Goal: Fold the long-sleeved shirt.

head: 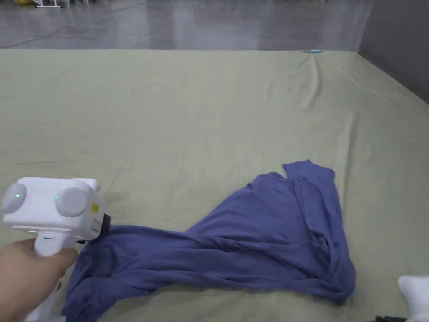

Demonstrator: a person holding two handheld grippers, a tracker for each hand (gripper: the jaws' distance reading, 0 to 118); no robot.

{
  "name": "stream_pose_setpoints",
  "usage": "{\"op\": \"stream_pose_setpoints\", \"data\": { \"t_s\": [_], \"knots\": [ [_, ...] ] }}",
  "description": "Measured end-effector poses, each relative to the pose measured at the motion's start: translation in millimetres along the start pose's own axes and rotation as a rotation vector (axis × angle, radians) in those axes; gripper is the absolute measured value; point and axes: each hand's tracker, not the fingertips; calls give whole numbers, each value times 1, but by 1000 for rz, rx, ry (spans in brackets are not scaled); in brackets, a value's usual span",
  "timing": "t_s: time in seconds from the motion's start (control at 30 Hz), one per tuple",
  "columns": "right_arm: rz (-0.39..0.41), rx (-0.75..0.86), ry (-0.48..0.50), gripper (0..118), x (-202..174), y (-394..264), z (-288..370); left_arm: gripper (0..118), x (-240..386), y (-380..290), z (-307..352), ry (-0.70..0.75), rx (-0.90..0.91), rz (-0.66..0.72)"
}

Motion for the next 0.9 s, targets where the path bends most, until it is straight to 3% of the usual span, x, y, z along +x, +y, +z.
{"op": "stream_pose_setpoints", "data": {
  "t_s": [0.07,0.1,0.17,0.2,0.23,0.3,0.37,0.4,0.47,0.5,0.53,0.63,0.83,0.9],
  "knots": [
    [-9,24,-18,0,11,24,-6,0,4,-3,21,-78,34,22],
    [-49,47,-13,16,21,41,-11,0,5,-3,33,-104,53,34],
    [-147,58,47,91,43,77,-25,0,-4,-2,53,-133,120,57],
    [-194,34,43,117,51,95,-34,0,-7,-1,66,-136,147,65],
    [-223,2,23,117,57,112,-47,0,-11,0,77,-138,161,63],
    [-230,17,37,117,62,140,-69,0,-17,1,93,-139,187,65],
    [-228,-79,35,114,60,164,-96,0,-21,5,105,-137,193,64],
    [-228,-118,34,97,60,172,-109,0,-26,3,106,-140,198,67],
    [-251,-141,-14,26,56,182,-130,0,-31,5,110,-147,199,75],
    [-251,-175,-52,5,55,185,-138,0,-33,6,110,-147,200,78],
    [-269,-207,-79,4,56,186,-145,0,-40,5,105,-144,201,81],
    [-323,-209,-13,0,58,177,-146,0,-47,6,101,-146,196,94],
    [-55,45,-82,0,40,181,-55,0,-65,10,107,-211,215,193],
    [-4,126,-75,0,37,191,-11,0,-76,21,114,-245,228,245]
  ]
}}
